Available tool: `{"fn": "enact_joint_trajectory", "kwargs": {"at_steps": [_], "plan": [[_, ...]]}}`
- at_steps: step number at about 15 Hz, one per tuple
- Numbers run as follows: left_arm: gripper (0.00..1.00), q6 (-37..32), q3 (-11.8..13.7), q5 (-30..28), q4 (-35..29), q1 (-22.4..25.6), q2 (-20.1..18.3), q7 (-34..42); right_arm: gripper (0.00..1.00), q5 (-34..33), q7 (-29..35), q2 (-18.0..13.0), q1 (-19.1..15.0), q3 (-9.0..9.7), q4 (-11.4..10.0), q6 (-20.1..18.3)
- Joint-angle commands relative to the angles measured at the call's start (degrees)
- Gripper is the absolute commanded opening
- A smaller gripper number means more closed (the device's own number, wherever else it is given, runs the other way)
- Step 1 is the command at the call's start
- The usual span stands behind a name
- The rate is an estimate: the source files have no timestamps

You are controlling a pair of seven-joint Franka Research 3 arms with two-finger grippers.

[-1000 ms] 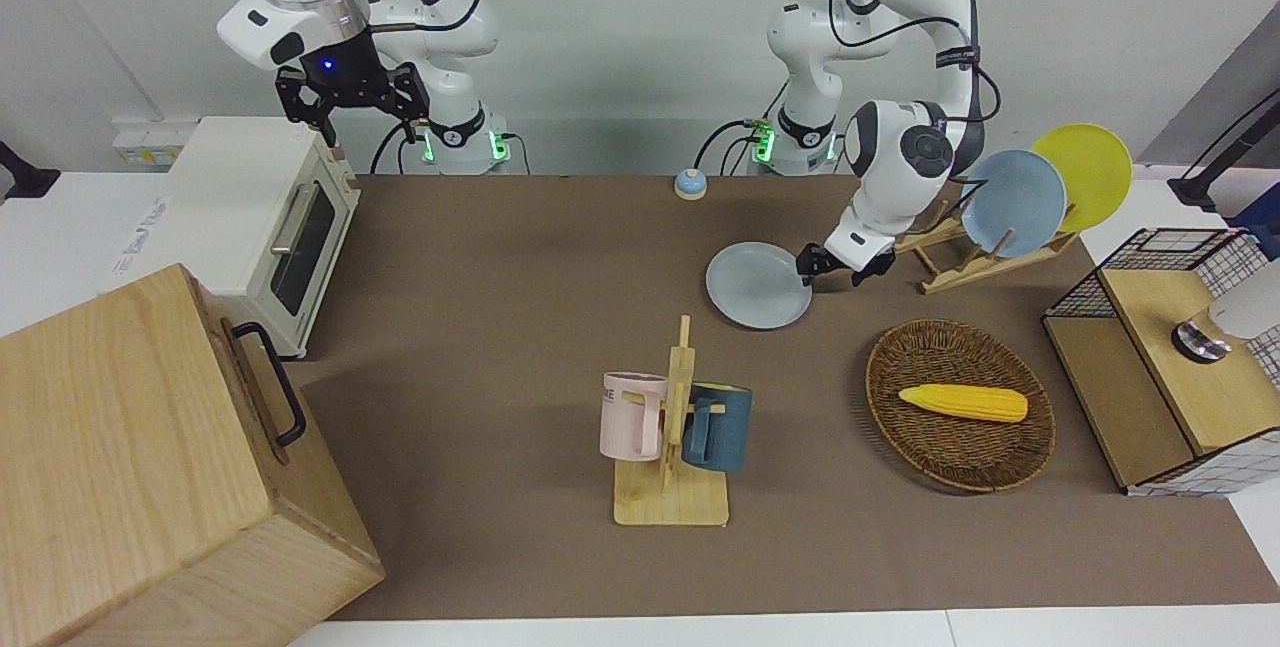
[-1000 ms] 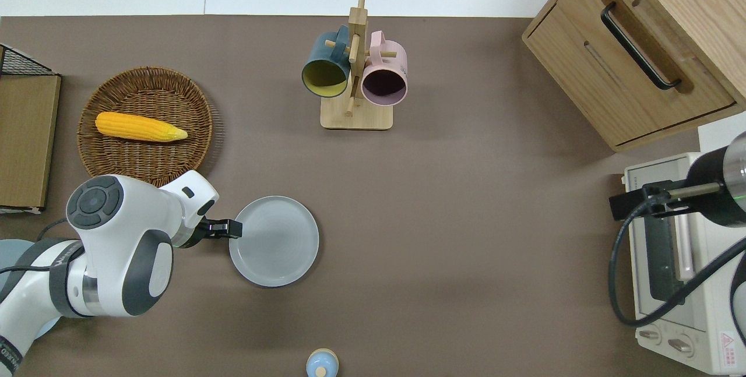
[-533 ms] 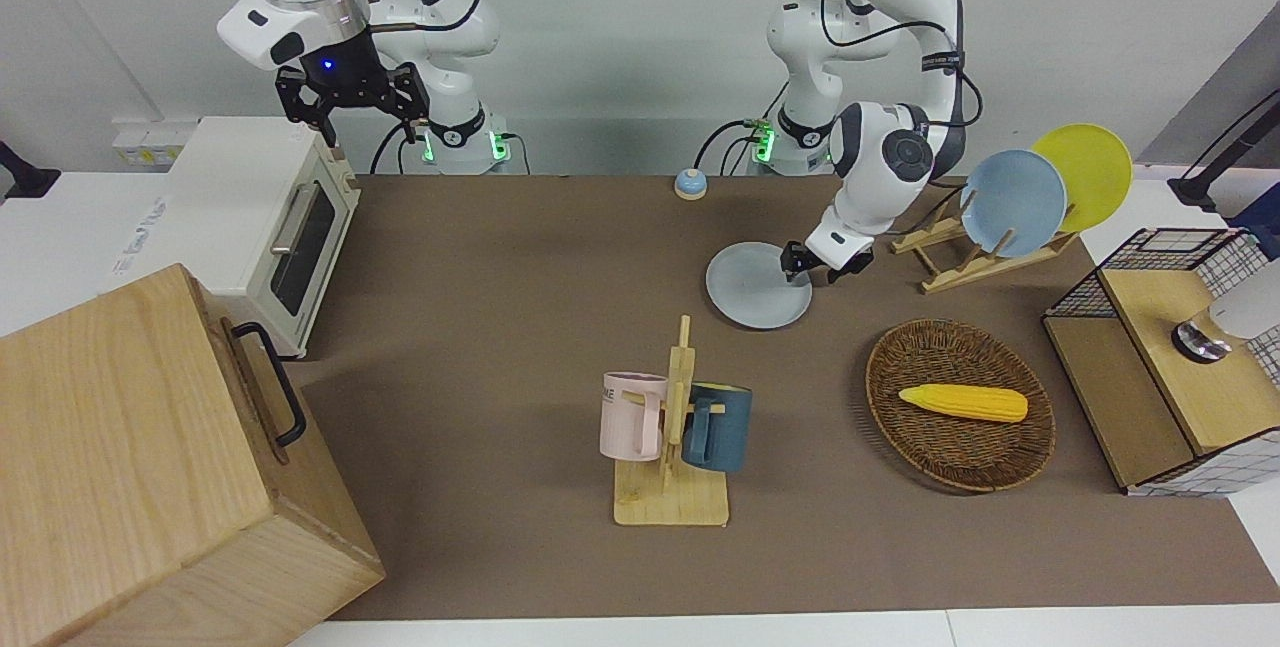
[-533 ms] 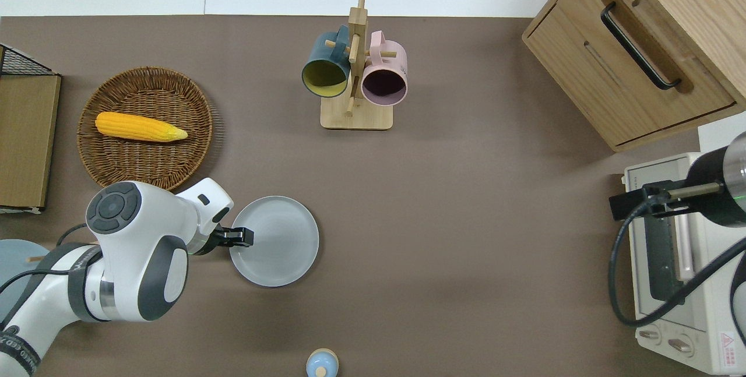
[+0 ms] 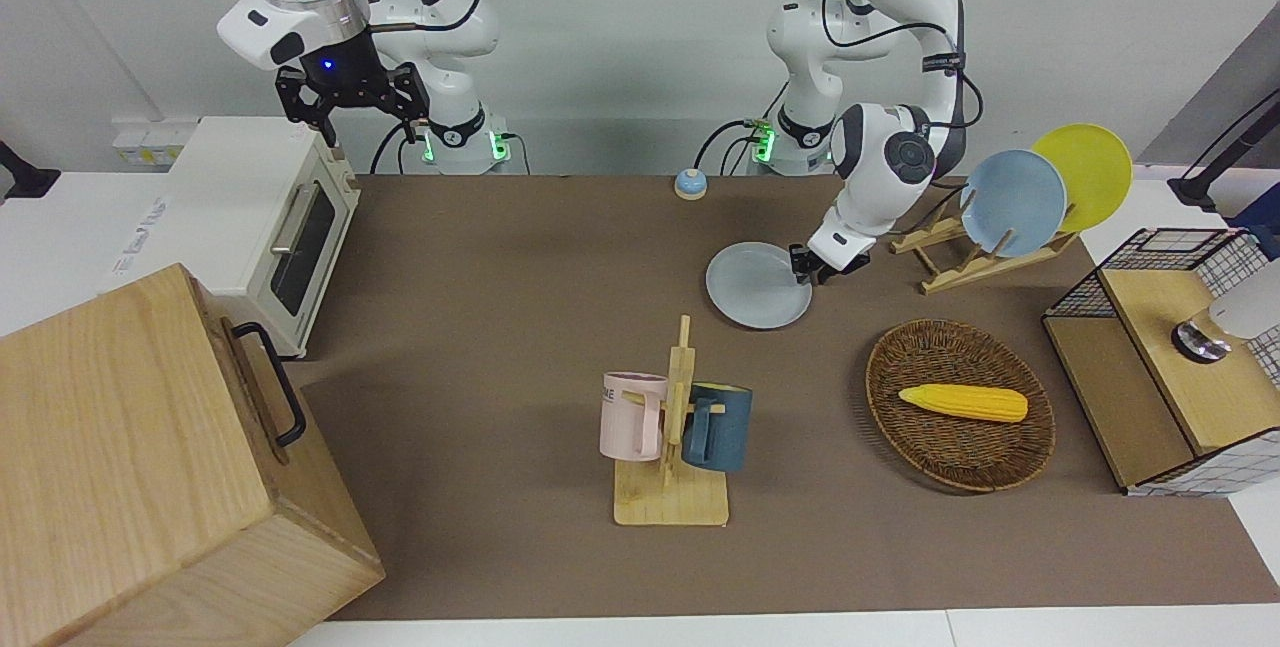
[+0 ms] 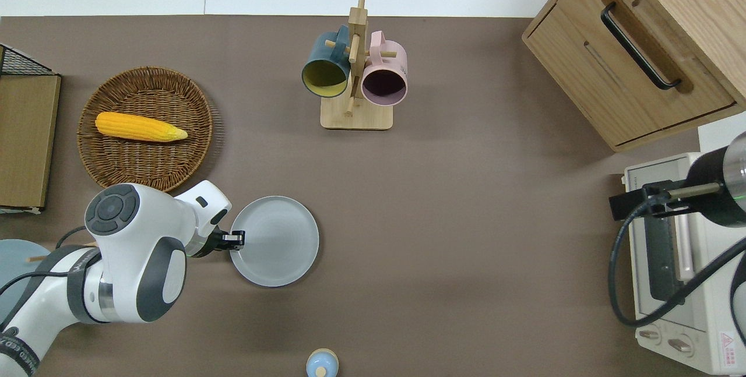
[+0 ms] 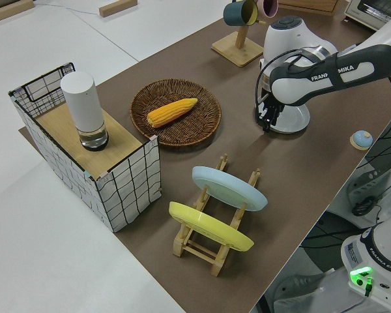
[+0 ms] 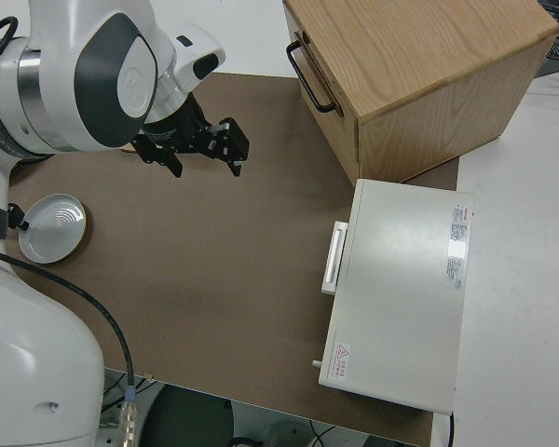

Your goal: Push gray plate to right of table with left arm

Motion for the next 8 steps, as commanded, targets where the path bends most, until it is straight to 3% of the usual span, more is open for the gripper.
{"fn": "enact_joint_trajectory", "kwargs": {"at_steps": [1,5,8], "plan": [[0.22,1.30,0.37,-2.32,-1.47,-0.43,-0.82,0.90,0.996,0.11,-0.46,-0.59,-0.07,0.00,-0.24,-0.33],[0.01,1.48,0.37,-3.47,-1.47,-0.70,-0.73,0.89,0.996,0.12,-0.46,-0.59,-0.07,0.00,-0.24,-0.33],[0.00,1.57,0.29,-3.65,-1.29,-0.79,-0.56,0.81,0.996,0.03,-0.46,-0.59,-0.07,0.00,-0.24,-0.33]]}}
